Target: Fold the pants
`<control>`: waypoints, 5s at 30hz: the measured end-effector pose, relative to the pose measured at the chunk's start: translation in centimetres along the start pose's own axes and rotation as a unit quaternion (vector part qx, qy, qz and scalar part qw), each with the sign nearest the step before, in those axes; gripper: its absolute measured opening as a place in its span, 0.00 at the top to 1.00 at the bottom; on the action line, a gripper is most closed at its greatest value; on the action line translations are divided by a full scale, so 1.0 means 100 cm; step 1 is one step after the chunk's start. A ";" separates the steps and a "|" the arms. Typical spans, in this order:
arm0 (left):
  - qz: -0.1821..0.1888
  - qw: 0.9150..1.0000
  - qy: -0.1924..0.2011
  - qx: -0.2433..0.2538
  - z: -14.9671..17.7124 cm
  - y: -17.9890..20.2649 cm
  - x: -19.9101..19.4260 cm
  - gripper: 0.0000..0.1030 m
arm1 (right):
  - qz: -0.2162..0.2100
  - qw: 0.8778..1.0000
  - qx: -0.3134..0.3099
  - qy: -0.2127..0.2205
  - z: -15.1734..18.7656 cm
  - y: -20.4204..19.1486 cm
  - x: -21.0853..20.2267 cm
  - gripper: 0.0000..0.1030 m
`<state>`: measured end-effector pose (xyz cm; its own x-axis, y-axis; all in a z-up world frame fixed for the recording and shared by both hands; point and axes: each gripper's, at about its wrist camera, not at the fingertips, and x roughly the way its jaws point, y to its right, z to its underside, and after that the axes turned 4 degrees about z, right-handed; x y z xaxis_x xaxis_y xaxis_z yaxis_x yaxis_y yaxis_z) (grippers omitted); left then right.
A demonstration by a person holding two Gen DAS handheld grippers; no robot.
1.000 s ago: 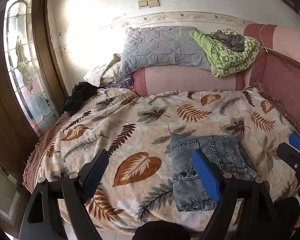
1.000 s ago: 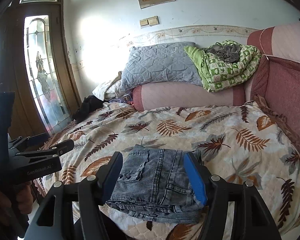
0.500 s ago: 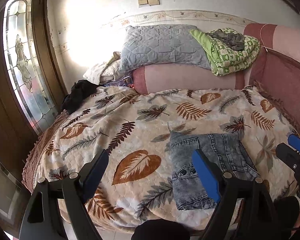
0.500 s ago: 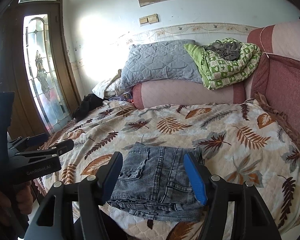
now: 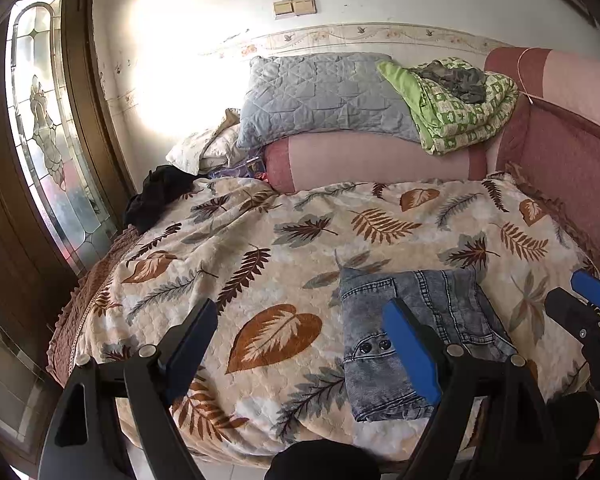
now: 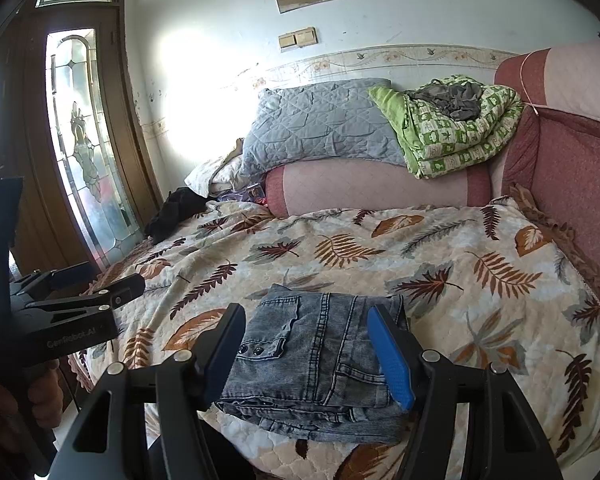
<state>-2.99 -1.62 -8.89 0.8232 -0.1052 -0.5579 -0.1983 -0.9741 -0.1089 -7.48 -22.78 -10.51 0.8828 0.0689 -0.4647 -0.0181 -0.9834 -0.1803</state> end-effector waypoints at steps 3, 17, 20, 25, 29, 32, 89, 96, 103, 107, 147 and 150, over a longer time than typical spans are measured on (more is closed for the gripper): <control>0.001 1.000 -0.002 0.003 0.000 0.001 0.000 0.16 | 0.000 1.000 0.000 -0.001 -0.001 0.001 0.000 0.35; 0.002 1.000 -0.004 0.003 0.001 0.002 0.002 0.16 | 0.003 1.000 0.006 -0.006 0.000 0.004 0.001 0.35; 0.001 1.000 -0.005 0.004 0.002 0.001 0.003 0.16 | 0.003 1.000 0.007 -0.008 0.002 0.005 0.003 0.35; 0.002 1.000 -0.007 0.003 0.002 0.000 0.004 0.16 | 0.003 1.000 0.006 -0.010 0.003 0.004 0.004 0.35; 0.002 1.000 -0.006 0.005 0.001 0.002 0.004 0.16 | 0.005 1.000 0.007 -0.007 0.003 0.004 0.004 0.35; 0.003 1.000 -0.003 0.008 0.000 0.005 0.002 0.16 | 0.007 1.000 0.008 -0.001 0.002 0.007 0.000 0.35; 0.003 0.999 -0.016 0.042 0.006 0.023 0.008 0.16 | 0.019 0.999 0.030 -0.013 0.009 0.027 -0.002 0.35; 0.001 0.999 -0.019 0.040 0.007 0.022 0.010 0.16 | 0.015 0.999 0.029 -0.019 0.011 0.024 0.002 0.35; -0.016 0.999 -0.030 0.036 0.014 0.018 0.022 0.16 | 0.017 0.999 0.024 -0.028 0.015 0.024 0.007 0.35; -0.024 0.998 -0.038 0.032 0.019 0.014 0.030 0.16 | 0.018 0.999 0.029 -0.030 0.016 0.027 0.006 0.35; -0.022 1.000 0.002 0.019 0.008 0.010 0.008 0.16 | 0.011 1.000 0.004 -0.016 0.010 0.008 0.002 0.35; -0.017 1.000 0.007 0.020 0.006 0.013 0.005 0.16 | 0.012 1.000 0.009 -0.012 0.010 0.012 -0.001 0.35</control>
<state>-3.14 -2.77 -9.85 0.8378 -0.0750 -0.5409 -0.1901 -0.9686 -0.1601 -8.03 -23.83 -11.53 0.8703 0.0496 -0.4900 -0.0477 -0.9818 -0.1840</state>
